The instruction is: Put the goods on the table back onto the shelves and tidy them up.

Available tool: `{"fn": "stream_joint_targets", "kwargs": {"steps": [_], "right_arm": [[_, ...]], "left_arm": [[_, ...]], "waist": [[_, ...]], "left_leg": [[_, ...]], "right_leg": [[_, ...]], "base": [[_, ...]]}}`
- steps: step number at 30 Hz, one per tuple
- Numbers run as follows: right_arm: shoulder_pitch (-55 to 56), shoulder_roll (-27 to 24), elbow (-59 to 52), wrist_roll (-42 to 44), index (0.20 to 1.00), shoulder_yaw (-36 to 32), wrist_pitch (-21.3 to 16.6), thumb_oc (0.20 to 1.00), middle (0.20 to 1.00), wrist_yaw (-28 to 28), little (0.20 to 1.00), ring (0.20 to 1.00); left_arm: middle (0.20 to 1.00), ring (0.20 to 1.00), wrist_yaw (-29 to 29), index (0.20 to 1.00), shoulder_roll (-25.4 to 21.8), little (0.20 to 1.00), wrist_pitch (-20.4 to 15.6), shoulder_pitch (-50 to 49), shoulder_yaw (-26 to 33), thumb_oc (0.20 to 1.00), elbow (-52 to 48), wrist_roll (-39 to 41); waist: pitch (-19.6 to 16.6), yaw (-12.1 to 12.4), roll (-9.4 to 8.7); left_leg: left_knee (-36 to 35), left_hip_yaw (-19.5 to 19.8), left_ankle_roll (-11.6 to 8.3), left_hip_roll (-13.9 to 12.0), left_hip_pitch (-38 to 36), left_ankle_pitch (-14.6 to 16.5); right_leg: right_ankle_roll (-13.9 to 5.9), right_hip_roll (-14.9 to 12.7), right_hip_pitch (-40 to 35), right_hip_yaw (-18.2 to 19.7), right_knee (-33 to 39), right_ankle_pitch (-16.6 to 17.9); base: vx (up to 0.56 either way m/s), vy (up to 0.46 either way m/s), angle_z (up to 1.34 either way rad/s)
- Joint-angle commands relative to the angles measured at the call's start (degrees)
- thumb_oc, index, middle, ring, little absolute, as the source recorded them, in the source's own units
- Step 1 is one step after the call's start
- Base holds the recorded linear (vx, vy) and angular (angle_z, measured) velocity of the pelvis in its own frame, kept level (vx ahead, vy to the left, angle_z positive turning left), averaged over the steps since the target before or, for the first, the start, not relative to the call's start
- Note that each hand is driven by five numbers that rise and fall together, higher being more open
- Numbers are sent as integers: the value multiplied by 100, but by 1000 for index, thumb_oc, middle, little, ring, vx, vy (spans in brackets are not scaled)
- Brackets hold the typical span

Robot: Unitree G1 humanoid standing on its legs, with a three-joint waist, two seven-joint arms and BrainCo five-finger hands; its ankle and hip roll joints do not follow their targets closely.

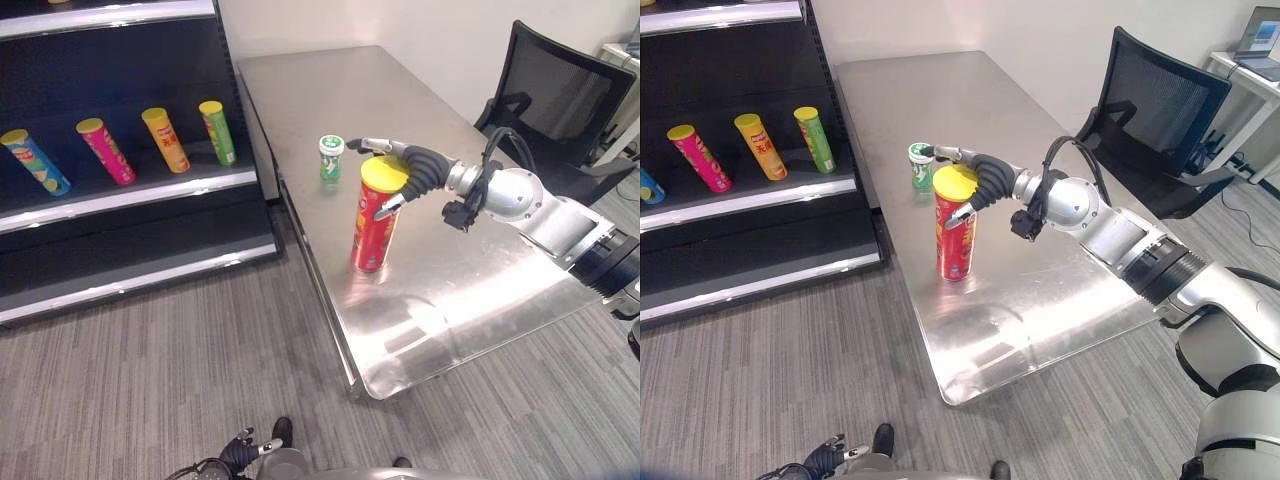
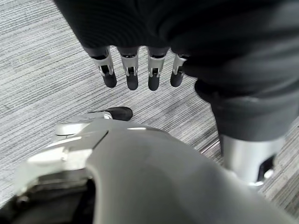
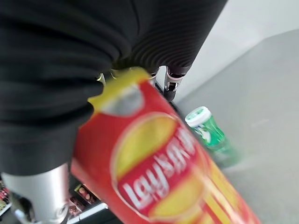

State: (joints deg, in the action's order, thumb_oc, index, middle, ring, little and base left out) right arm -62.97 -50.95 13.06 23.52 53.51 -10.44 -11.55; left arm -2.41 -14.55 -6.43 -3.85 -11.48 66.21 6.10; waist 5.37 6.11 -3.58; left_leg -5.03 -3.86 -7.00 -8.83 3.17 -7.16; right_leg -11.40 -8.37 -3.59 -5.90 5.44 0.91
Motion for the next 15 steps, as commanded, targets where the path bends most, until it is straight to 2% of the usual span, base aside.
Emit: {"fn": "stream_joint_targets", "kwargs": {"steps": [1, 8, 9, 15], "right_arm": [[-755, -139, 128, -177, 1000, 160, -52, 1000, 1000, 13, 1000, 1000], [-700, -165, 170, -252, 1000, 149, -30, 1000, 1000, 25, 1000, 1000], [-699, -171, 189, -298, 200, 159, -10, 200, 200, 31, 200, 200], [-626, -176, 297, -510, 200, 94, 0, 200, 200, 122, 200, 200]], "left_arm": [[1000, 1000, 1, 1000, -213, 1000, -138, 583, -368, 1000, 163, 42], [1000, 1000, -5, 1000, -220, 1000, -129, 548, -354, 1000, 162, 55], [1000, 1000, -7, 1000, -226, 1000, -122, 548, -360, 1000, 155, 41], [1000, 1000, 8, 1000, -228, 1000, -121, 529, -331, 1000, 141, 75]], "waist": [[187, 188, -88], [203, 182, -95], [200, 178, -95], [201, 155, -93]], "left_leg": [[61, -512, 1, 440, -453, 636], [57, -511, 2, 439, -475, 649], [58, -515, 1, 438, -486, 657], [60, -527, 5, 437, -521, 676]], "right_leg": [[-22, 343, -78, -182, -185, -379], [-15, 351, -99, -170, -188, -392], [-16, 351, -110, -170, -187, -396], [-10, 360, -123, -165, -197, -405]], "base": [[0, 0, 0], [0, 0, 0], [0, 0, 0], [0, 0, 0]]}}
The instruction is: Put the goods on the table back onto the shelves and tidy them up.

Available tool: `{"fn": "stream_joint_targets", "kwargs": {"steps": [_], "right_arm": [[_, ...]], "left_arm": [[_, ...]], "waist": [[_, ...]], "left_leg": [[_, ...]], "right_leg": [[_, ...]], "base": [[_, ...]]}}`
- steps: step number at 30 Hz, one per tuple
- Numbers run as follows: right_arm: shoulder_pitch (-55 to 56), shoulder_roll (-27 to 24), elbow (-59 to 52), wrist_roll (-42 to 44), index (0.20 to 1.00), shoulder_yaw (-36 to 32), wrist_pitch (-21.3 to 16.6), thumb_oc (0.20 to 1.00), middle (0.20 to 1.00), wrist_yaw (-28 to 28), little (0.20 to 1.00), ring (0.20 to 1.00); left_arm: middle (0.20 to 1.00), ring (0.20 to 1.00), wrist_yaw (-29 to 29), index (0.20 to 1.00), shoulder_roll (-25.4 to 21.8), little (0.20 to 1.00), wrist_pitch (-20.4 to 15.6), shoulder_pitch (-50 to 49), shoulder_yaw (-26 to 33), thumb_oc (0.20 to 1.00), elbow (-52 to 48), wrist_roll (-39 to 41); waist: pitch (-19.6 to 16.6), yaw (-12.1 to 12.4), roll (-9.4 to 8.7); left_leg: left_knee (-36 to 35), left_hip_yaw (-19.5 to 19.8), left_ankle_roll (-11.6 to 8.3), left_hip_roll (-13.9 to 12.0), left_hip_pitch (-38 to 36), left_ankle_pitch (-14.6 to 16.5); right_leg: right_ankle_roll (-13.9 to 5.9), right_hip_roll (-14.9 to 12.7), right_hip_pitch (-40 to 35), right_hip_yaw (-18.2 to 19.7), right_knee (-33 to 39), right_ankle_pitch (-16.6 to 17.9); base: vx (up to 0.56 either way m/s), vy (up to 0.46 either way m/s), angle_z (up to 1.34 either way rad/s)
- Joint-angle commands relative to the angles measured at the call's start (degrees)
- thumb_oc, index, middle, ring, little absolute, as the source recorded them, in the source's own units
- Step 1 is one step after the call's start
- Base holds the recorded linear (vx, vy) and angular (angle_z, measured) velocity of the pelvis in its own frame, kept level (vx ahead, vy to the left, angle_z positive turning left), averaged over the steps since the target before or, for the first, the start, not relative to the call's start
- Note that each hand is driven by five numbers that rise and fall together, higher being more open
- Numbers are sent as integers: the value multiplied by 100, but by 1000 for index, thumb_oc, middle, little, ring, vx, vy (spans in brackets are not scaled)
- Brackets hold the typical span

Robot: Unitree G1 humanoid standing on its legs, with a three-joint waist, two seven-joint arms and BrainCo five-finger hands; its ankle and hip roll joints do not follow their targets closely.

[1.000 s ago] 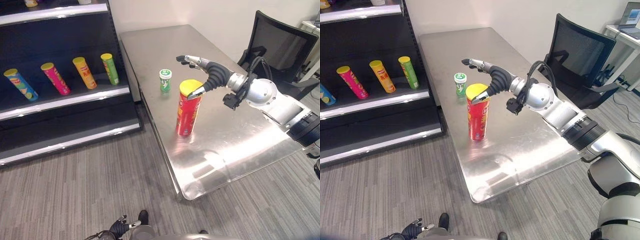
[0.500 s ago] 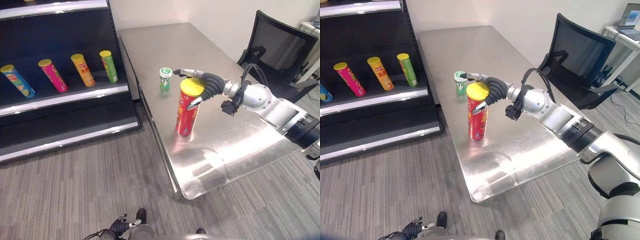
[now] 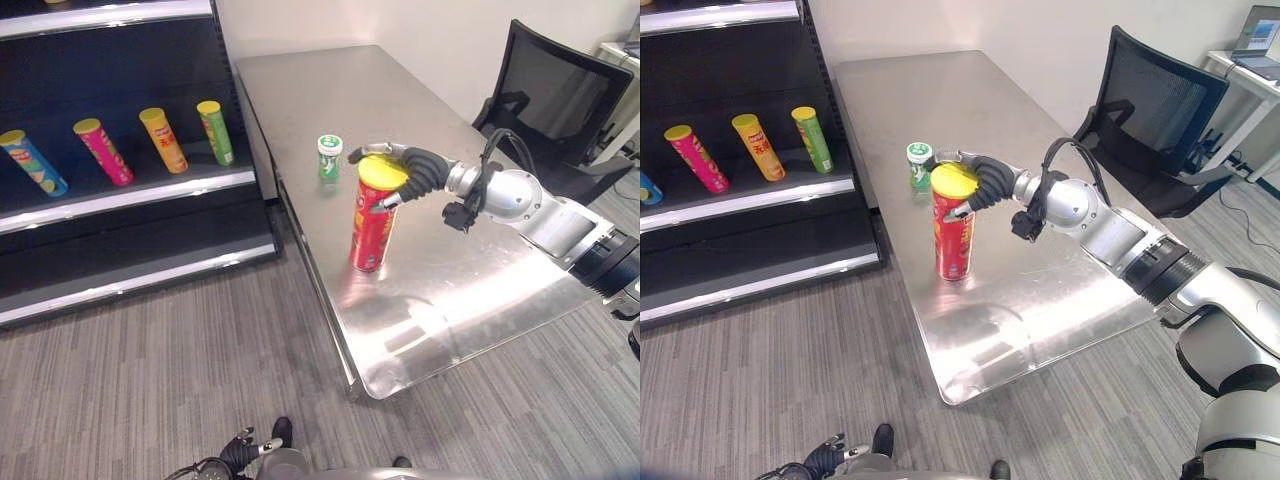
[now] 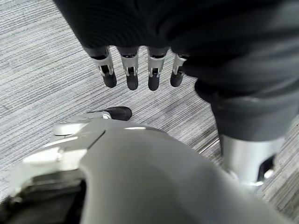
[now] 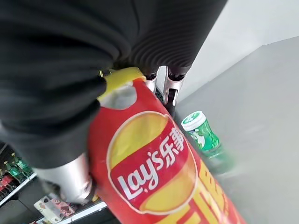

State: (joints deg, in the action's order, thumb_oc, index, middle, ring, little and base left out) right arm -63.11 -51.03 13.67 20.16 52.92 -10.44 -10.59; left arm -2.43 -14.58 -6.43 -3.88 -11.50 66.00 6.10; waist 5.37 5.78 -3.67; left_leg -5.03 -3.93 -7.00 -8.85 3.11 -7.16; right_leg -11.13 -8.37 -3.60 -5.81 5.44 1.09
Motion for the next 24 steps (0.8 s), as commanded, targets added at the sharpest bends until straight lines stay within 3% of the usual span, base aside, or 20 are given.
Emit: {"fn": "stream_joint_targets", "kwargs": {"steps": [1, 12, 15, 19, 24], "right_arm": [[-590, -175, 228, -196, 200, 129, -2, 200, 200, 40, 200, 200], [-221, -723, -383, -590, 200, -517, -79, 200, 200, 401, 200, 200], [-49, -936, -757, -801, 200, -930, -170, 200, 200, 595, 200, 200], [382, -1253, -1777, -1133, 200, -2020, -472, 200, 200, 1026, 200, 200], [787, -1252, -2371, -1510, 200, -2854, -664, 200, 200, 1398, 200, 200]], "left_arm": [[1000, 1000, 19, 1000, -225, 1000, -125, 527, -320, 1000, 157, 82], [1000, 1000, 73, 1000, -288, 1000, -81, 501, -133, 1000, 120, 31], [1000, 1000, 82, 1000, -288, 1000, -77, 477, -56, 1000, 113, 5], [1000, 1000, 138, 1000, -277, 1000, -62, 394, 130, 1000, 62, -18], [1000, 1000, 187, 1000, -300, 1000, -70, 283, 227, 1000, -50, -59]], "waist": [[200, 187, -83], [192, 111, -93], [166, 76, -79], [115, 14, -13], [159, 26, 71]], "left_leg": [[58, -520, 5, 436, -520, 676], [73, -523, 3, 406, -596, 717], [84, -528, 4, 387, -651, 738], [120, -506, -22, 320, -724, 756], [227, -429, -74, 225, -666, 712]], "right_leg": [[-36, 362, -124, -174, -196, -425], [-28, 372, -156, -120, -261, -473], [-9, 379, -178, -103, -292, -508], [52, 423, -214, -91, -358, -605], [157, 530, -232, -108, -413, -737]], "base": [[0, 0, 0], [-2, -7, 0], [-4, -52, -1], [-1, -75, -2], [-34, -102, 3]]}}
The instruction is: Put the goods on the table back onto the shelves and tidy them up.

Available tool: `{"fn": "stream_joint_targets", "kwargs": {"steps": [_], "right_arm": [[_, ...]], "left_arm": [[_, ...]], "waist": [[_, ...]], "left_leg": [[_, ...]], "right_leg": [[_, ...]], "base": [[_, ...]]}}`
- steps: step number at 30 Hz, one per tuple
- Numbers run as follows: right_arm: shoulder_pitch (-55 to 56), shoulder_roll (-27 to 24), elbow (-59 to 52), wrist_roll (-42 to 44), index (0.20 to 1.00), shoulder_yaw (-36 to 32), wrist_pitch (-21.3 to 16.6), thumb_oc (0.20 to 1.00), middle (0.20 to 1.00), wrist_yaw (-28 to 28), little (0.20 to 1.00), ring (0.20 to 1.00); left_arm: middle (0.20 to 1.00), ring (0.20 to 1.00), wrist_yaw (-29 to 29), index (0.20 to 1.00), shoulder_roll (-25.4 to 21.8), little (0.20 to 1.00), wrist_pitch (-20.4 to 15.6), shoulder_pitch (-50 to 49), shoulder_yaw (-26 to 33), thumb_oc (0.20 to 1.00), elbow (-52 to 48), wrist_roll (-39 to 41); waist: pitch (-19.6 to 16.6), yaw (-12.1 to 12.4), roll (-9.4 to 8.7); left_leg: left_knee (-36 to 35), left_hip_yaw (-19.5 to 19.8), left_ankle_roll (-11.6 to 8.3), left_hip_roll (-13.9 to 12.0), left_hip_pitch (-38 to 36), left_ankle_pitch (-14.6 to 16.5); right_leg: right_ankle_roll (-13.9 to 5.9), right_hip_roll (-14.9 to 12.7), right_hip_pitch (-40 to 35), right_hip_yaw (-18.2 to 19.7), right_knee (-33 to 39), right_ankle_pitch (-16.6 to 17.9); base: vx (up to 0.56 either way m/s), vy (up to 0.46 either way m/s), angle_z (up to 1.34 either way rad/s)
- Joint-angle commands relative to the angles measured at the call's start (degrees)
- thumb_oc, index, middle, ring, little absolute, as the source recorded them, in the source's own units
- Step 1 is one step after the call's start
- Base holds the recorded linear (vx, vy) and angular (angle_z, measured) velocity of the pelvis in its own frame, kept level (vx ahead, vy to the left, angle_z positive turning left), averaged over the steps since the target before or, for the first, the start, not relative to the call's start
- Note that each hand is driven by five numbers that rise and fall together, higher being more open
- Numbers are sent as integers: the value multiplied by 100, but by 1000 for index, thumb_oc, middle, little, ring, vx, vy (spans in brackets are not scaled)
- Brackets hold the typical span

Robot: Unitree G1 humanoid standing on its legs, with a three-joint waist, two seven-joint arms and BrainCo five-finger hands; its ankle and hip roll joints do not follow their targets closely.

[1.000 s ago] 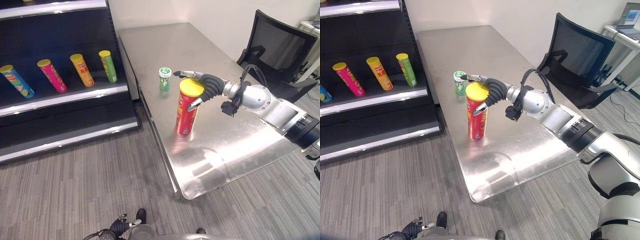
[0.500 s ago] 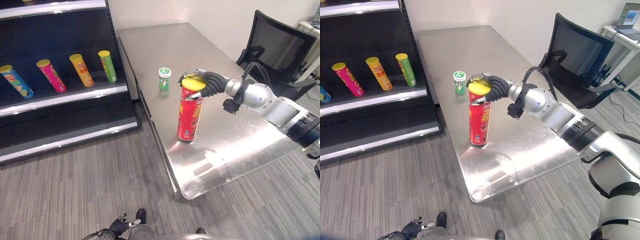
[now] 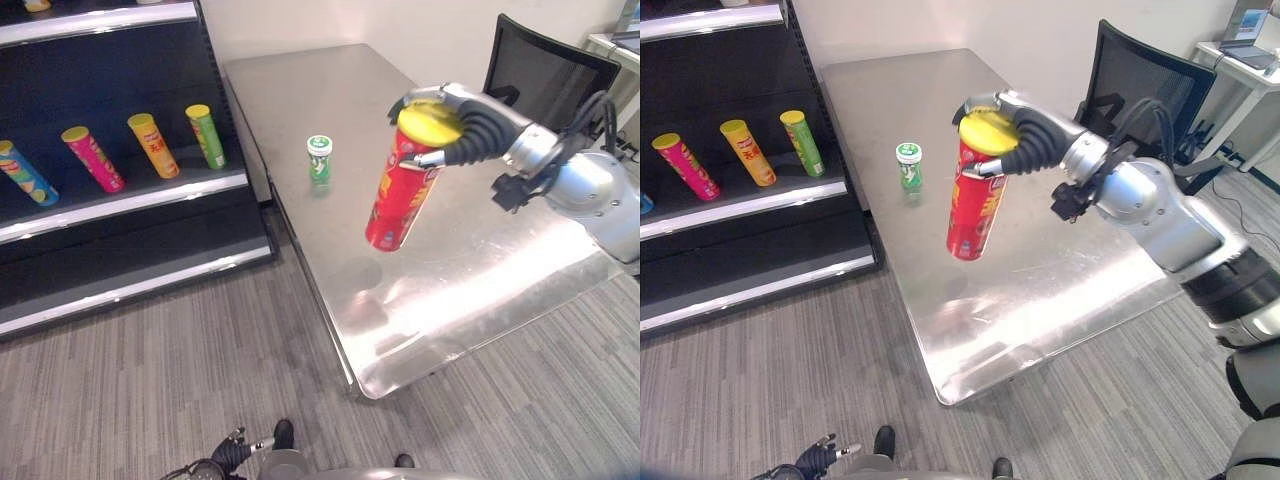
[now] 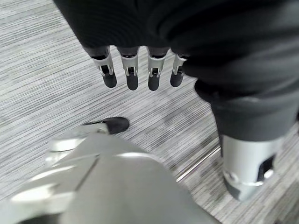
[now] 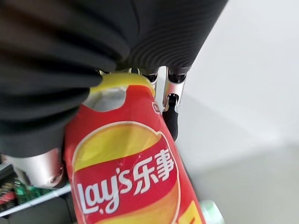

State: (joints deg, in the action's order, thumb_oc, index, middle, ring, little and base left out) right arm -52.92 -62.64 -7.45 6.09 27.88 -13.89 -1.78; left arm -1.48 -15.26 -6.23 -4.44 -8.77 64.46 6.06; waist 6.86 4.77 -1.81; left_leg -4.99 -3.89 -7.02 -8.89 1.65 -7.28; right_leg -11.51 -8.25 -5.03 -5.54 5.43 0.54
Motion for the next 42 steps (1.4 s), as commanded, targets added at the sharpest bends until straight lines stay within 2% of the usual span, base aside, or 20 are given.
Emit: {"fn": "stream_joint_targets", "kwargs": {"steps": [1, 6, 9, 11, 13, 16, 18, 19, 20, 21, 23, 26, 28, 31, 32, 33, 34, 38, 39, 42], "right_arm": [[-211, -71, -349, -122, 200, -430, -332, 200, 200, 541, 200, 200], [-481, -15, -510, -337, 200, -219, -369, 200, 200, 582, 200, 200], [-816, -140, -434, -521, 200, 86, -337, 200, 200, 638, 200, 200], [-1189, -226, -409, -664, 200, 424, -335, 200, 200, 685, 200, 200], [-1392, -299, -310, -708, 200, 691, -350, 200, 200, 734, 200, 200], [-1504, -414, -184, -660, 200, 922, -348, 200, 200, 703, 200, 200], [-1752, -511, -143, -590, 200, 1032, -360, 200, 200, 725, 200, 200], [-1807, -473, -151, -548, 200, 1038, -360, 200, 200, 722, 200, 200], [-1640, -410, -119, -566, 200, 849, -377, 200, 200, 795, 200, 200], [-1605, -414, -129, -571, 200, 816, -376, 200, 200, 794, 200, 200], [-1437, -412, -113, -847, 200, 570, -259, 200, 200, 881, 200, 200], [-1554, -355, -116, -1066, 200, 596, -174, 200, 200, 959, 200, 200], [-1850, -346, 70, -1153, 200, 807, -42, 200, 200, 1030, 200, 200], [-2217, -428, 402, -1138, 200, 1097, 17, 200, 200, 1079, 200, 200], [-2235, -427, 409, -1136, 200, 1111, 16, 200, 200, 1081, 200, 200], [-2266, -454, 496, -1126, 200, 1165, 10, 200, 200, 1082, 200, 200], [-2307, -458, 652, -1122, 200, 1245, 42, 200, 200, 1056, 200, 200], [-2469, -388, 906, -1208, 200, 1471, 84, 200, 200, 1038, 200, 200], [-2427, -398, 965, -1194, 200, 1510, 58, 200, 200, 1008, 200, 200], [-2372, -533, 980, -1168, 200, 1497, 106, 200, 200, 1015, 200, 200]], "left_arm": [[1000, 1000, 106, 1000, -247, 1000, -89, 338, -54, 1000, 87, -57], [1000, 1000, 157, 1000, -278, 1000, -106, 320, -84, 1000, 71, -74], [1000, 1000, 173, 1000, -275, 1000, -130, 327, -92, 1000, 41, -41], [1000, 1000, 244, 1000, -306, 1000, -174, 320, -117, 1000, -5, -6], [1000, 1000, 335, 1000, -315, 1000, -212, 303, -113, 1000, -8, -23], [1000, 1000, 377, 1000, -401, 1000, -244, 249, -158, 1000, -63, -54], [1000, 1000, 361, 1000, -450, 1000, -274, 307, -207, 1000, -165, 0], [1000, 1000, 333, 1000, -456, 1000, -273, 358, -248, 1000, -188, -18], [1000, 1000, 273, 1000, -439, 1000, -264, 503, -376, 1000, -198, -214], [1000, 1000, 273, 1000, -449, 1000, -265, 506, -383, 1000, -195, -216], [1000, 1000, 191, 1000, -667, 1000, -223, 815, -514, 1000, -187, -505], [1000, 1000, 190, 1000, -862, 1000, -184, 936, -583, 1000, -141, -692], [1000, 1000, 213, 1000, -1032, 1000, -143, 1097, -487, 1000, -100, -468], [1000, 1000, 202, 1000, -1075, 1000, -134, 1093, -459, 1000, -159, -336], [1000, 1000, 202, 1000, -1072, 1000, -132, 1094, -456, 1000, -162, -335], [1000, 1000, 198, 1000, -1059, 1000, -119, 1077, -449, 1000, -184, -283], [1000, 1000, 193, 1000, -1001, 1000, -99, 1030, -425, 1000, -168, -205], [1000, 1000, 184, 1000, -942, 1000, -106, 944, -351, 1000, -128, -32], [1000, 1000, 221, 1000, -869, 1000, -134, 839, -271, 1000, -125, 2], [1000, 1000, 278, 1000, -764, 1000, -144, 853, -270, 1000, -169, 67]], "waist": [[54, 136, -114], [168, 165, -16], [248, 109, 26], [245, 22, 31], [158, -66, 84], [-14, -171, 117], [-37, -226, 111], [-34, -269, 115], [-18, -333, 77], [-17, -318, 70], [36, -328, -89], [101, -344, -166], [211, -298, -274], [148, -128, -371], [144, -133, -371], [117, -72, -375], [62, 98, -434], [40, 355, -592], [62, 346, -632], [198, 295, -594]], "left_leg": [[260, -381, -90, 223, -462, 675], [425, -168, -209, 243, -120, 576], [677, -186, -340, 54, 39, 586], [845, -266, -444, -589, -48, 499], [892, -190, -598, -1153, -232, 7], [852, -52, -798, -1584, -513, -534], [740, 37, -798, -1651, -626, -442], [724, 8, -798, -1675, -683, -200], [778, -201, -798, -1660, -717, 503], [811, -203, -798, -1663, -709, 529], [1079, -396, -798, -1427, -432, 1194], [1039, -387, -798, -1317, -345, 1252], [898, -286, -576, -910, -168, 1120], [461, -206, -282, -420, -51, 894], [451, -204, -280, -414, -40, 872], [347, -176, -199, -296, -15, 805], [270, -159, -43, 11, 71, 727], [340, -206, 102, 367, 186, 726], [658, -160, 114, 550, 296, 888], [1034, -86, 78, 698, 433, 950]], "right_leg": [[212, 526, -71, -161, -435, -690], [211, 459, 80, -286, -588, -737], [175, 285, 230, -393, -761, -743], [61, -162, 528, -491, -989, -677], [-70, -416, 734, -487, -1093, -594], [-313, -734, 899, -490, -1115, -360], [-349, -920, 1037, -464, -1076, -146], [-349, -941, 1110, -425, -1018, -55], [-349, -1060, 1170, -428, -647, 316], [-349, -1053, 1150, -429, -609, 340], [-349, -1176, 1200, -524, -43, 825], [-349, -1121, 1330, -313, -44, 1102], [-349, -885, 1294, 261, -481, 858], [-255, -436, 970, 490, -1109, 235], [-254, -440, 988, 492, -1115, 242], [-189, -211, 848, 496, -1233, -38], [-29, 274, 426, 486, -1356, -619], [186, 713, 166, 509, -1164, -886], [236, 854, 121, 632, -949, -941], [306, 870, 114, 624, -837, -863]], "base": [[-102, -82, 6], [-129, 15, 20], [-184, 205, 27], [-242, 397, 35], [-181, 439, 38], [-144, 474, 1], [-221, 632, 12], [-294, 684, 11], [-231, 516, 5], [-363, 693, -7], [-347, 501, 22], [-197, 273, 22], [-341, 464, 13], [-253, 312, 8], [-158, 221, -17], [-206, 289, 22], [-270, 362, 41], [-119, 152, 23], [-33, 135, 4], [-38, 152, 13]]}}
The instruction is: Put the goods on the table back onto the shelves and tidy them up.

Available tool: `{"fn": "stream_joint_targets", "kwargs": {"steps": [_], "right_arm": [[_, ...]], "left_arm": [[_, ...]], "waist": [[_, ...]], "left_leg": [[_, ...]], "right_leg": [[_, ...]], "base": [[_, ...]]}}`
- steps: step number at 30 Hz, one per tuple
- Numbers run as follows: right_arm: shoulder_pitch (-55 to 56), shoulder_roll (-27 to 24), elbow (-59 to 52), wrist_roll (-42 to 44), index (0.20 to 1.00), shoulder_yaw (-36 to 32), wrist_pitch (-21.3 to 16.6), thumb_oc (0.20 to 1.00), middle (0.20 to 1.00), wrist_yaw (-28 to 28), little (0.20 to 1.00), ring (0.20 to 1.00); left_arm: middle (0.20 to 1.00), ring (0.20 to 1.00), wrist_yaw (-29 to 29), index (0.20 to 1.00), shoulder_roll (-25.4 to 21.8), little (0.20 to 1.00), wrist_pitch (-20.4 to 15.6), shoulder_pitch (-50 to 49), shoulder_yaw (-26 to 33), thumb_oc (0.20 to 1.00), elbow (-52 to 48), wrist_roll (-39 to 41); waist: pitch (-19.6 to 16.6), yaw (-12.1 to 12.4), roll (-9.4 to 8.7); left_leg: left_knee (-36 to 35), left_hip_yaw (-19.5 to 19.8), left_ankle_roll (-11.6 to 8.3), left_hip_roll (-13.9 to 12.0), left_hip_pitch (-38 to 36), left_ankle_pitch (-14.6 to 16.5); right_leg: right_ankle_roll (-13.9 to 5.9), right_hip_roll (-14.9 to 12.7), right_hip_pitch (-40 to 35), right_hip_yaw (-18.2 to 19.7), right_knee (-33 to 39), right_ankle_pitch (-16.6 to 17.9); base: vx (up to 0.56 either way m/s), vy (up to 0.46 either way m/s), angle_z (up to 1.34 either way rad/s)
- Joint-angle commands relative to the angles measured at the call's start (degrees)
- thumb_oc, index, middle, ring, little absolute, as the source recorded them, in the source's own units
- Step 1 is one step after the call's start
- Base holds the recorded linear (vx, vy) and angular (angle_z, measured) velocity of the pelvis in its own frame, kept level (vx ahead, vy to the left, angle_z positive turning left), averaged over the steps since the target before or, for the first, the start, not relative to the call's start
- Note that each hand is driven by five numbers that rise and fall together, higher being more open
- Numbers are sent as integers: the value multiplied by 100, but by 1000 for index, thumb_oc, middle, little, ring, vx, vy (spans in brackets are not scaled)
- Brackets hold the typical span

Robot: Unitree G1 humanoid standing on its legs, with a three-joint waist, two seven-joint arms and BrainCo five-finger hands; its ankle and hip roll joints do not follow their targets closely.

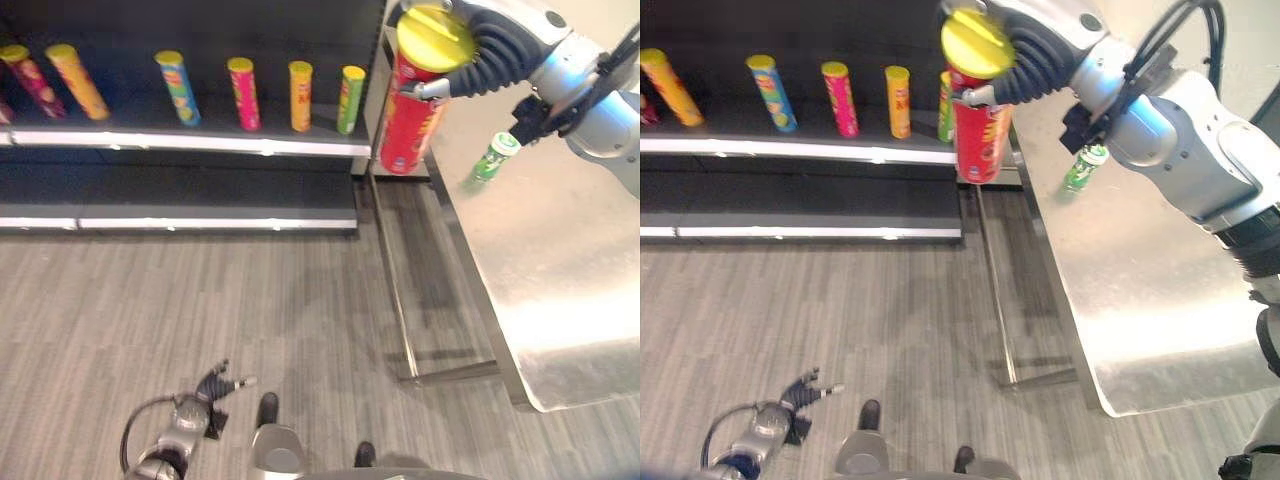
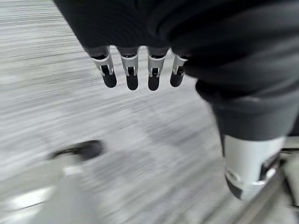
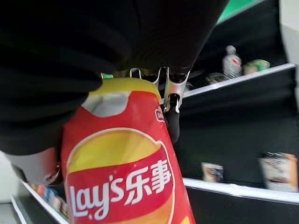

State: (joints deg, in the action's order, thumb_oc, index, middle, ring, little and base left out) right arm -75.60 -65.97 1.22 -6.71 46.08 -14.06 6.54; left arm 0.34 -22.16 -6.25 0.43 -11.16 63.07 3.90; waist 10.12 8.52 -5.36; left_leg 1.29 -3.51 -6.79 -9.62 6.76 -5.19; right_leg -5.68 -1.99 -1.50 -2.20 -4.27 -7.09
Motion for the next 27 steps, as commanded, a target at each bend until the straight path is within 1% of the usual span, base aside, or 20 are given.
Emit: {"fn": "stream_joint_targets", "kwargs": {"steps": [1, 2, 3, 5, 6, 7, 8, 9, 10, 11, 12, 14, 16, 17, 19, 20, 21, 22, 24, 27], "right_arm": [[4, -332, 174, 97, 200, -304, 213, 200, 200, 146, 200, 200], [10, -337, 169, 97, 200, -307, 215, 200, 200, 145, 200, 200], [147, -442, 107, 121, 200, -407, 240, 200, 200, 104, 200, 200], [210, -559, 88, 58, 200, -466, 195, 200, 200, 128, 200, 200], [238, -563, 79, 54, 200, -493, 194, 200, 200, 127, 200, 200], [305, -632, 52, 87, 200, -551, 186, 200, 200, 138, 200, 200], [339, -677, 36, 103, 200, -555, 170, 200, 200, 116, 200, 200], [351, -677, 33, 103, 200, -565, 170, 200, 200, 114, 200, 200], [520, -716, 60, 111, 200, -605, 174, 200, 200, 116, 200, 200], [590, -744, 124, 126, 200, -582, 156, 200, 200, 99, 200, 200], [601, -743, 128, 126, 200, -585, 151, 200, 200, 100, 200, 200], [756, -766, 183, 81, 200, -558, 181, 200, 200, 64, 200, 200], [840, -651, 152, 107, 200, -558, 167, 200, 200, -44, 200, 200], [1066, -566, 100, 60, 200, -728, 172, 200, 200, -58, 200, 200], [1407, -397, 13, -87, 200, -993, 230, 200, 200, -109, 200, 200], [1440, -393, 4, -94, 200, -1027, 232, 200, 200, -110, 200, 200], [1614, -219, 8, -114, 200, -1206, 289, 200, 200, -49, 200, 200], [1619, -219, 6, -114, 200, -1212, 289, 200, 200, -50, 200, 200], [1563, -276, 83, -112, 200, -1224, 289, 200, 200, -27, 200, 200], [1276, -347, 106, 14, 200, -1110, 242, 200, 200, -30, 200, 200]], "left_arm": [[1000, 1000, 77, 1000, 24, 1000, -134, 357, -129, 1000, -95, 249], [1000, 1000, 78, 1000, 25, 1000, -133, 356, -133, 1000, -96, 248], [1000, 1000, 33, 1000, 46, 1000, -128, 280, -183, 1000, -125, 183], [1000, 1000, 88, 1000, 27, 1000, -142, 313, -132, 1000, -113, 158], [1000, 1000, 90, 1000, 21, 1000, -143, 314, -137, 1000, -112, 157], [1000, 1000, 157, 1000, 5, 1000, -157, 376, -93, 1000, -71, 135], [1000, 1000, 175, 1000, -23, 1000, -165, 380, -62, 1000, -79, 127], [1000, 1000, 175, 1000, -25, 1000, -165, 376, -63, 1000, -81, 126], [1000, 1000, 223, 1000, -39, 1000, -196, 390, -70, 1000, -97, 170], [1000, 1000, 230, 1000, -27, 1000, -226, 413, -95, 1000, -91, 160], [1000, 1000, 231, 1000, -27, 1000, -229, 408, -100, 1000, -87, 160], [1000, 1000, 221, 1000, -54, 1000, -252, 410, -266, 1000, -171, 68], [1000, 1000, 140, 1000, -66, 1000, -270, 380, -410, 1000, -289, -108], [1000, 1000, 164, 1000, -31, 1000, -259, 407, -412, 1000, -271, -210], [1000, 1000, 153, 1000, -91, 1000, -228, 405, -370, 1000, -276, -177], [1000, 1000, 152, 1000, -105, 1000, -228, 404, -373, 1000, -277, -176], [1000, 1000, 174, 1000, -225, 1000, -188, 486, -398, 1000, -195, -348], [1000, 1000, 174, 1000, -226, 1000, -188, 485, -400, 1000, -195, -348], [1000, 1000, 127, 1000, -343, 1000, -152, 540, -318, 1000, -102, -285], [1000, 1000, 141, 1000, -373, 1000, -124, 517, -250, 1000, -6, -275]], "waist": [[-47, -179, -162], [-46, -188, -159], [-38, -259, -44], [-38, -302, -10], [-38, -316, -15], [-62, -367, -8], [-99, -390, 4], [-101, -392, 4], [-160, -424, 31], [-229, -450, 44], [-229, -452, 39], [-320, -484, 122], [-409, -554, 270], [-419, -573, 323], [-420, -656, 298], [-433, -635, 273], [-413, -615, 214], [-421, -613, 211], [-439, -586, 112], [-356, -633, -44]], "left_leg": [[556, -278, -67, 666, 70, 674], [580, -265, -69, 666, 81, 687], [527, -399, -128, 412, 108, 636], [467, -364, -241, 54, 170, 511], [477, -343, -246, 57, 177, 519], [383, -205, -438, -504, 268, 270], [301, -168, -499, -745, 276, 138], [285, -166, -507, -749, 265, 134], [161, -11, -687, -1182, 334, -179], [106, 21, -779, -1438, 353, -303], [90, 18, -783, -1433, 331, -299], [194, 157, -821, -1830, 524, -711], [476, -47, -821, -1954, 416, -447], [739, -212, -821, -1884, 446, -243], [913, -330, -821, -1597, 383, 299], [935, -351, -821, -1588, 393, 316], [942, -499, -821, -1340, 413, 428], [940, -501, -821, -1338, 419, 426], [602, -648, -768, -966, 228, 514], [324, -835, -388, -419, -27, 701]], "right_leg": [[-259, 196, -252, 184, 198, -105], [-259, 198, -258, 170, 199, -109], [-327, 56, -215, -4, 199, -89], [-417, -166, -186, -107, 231, -91], [-416, -166, -194, -128, 230, -101], [-560, -481, -138, -191, 272, -124], [-639, -626, -129, -190, 294, -123], [-637, -621, -134, -194, 293, -131], [-790, -935, -188, -167, 320, -134], [-895, -1117, -232, -156, 359, -121], [-897, -1123, -255, -166, 368, -130], [-932, -1624, -373, -59, 343, -81], [-932, -1978, -492, -175, 512, 212], [-932, -2237, -509, -309, 635, 600], [-932, -2651, -219, -176, 648, 1657], [-932, -2666, -201, -155, 667, 1676], [-932, -2740, 44, -108, 651, 2297], [-932, -2741, 54, -105, 649, 2297], [-932, -2134, 156, 254, 485, 2025], [-932, -1470, 360, 161, 392, 1432]], "base": [[-41, 168, 45], [-63, 356, 73], [-31, 288, 56], [-31, 299, 31], [-8, 357, 33], [38, 390, 42], [39, 389, 35], [152, 445, -4], [215, 574, -16], [219, 575, -19], [204, 535, -7], [275, 804, 3], [245, 858, 20], [187, 726, -8], [122, 499, -18], [92, 507, -11], [60, 351, 15], [174, 605, 37], [215, 484, 47], [197, 496, 37]]}}
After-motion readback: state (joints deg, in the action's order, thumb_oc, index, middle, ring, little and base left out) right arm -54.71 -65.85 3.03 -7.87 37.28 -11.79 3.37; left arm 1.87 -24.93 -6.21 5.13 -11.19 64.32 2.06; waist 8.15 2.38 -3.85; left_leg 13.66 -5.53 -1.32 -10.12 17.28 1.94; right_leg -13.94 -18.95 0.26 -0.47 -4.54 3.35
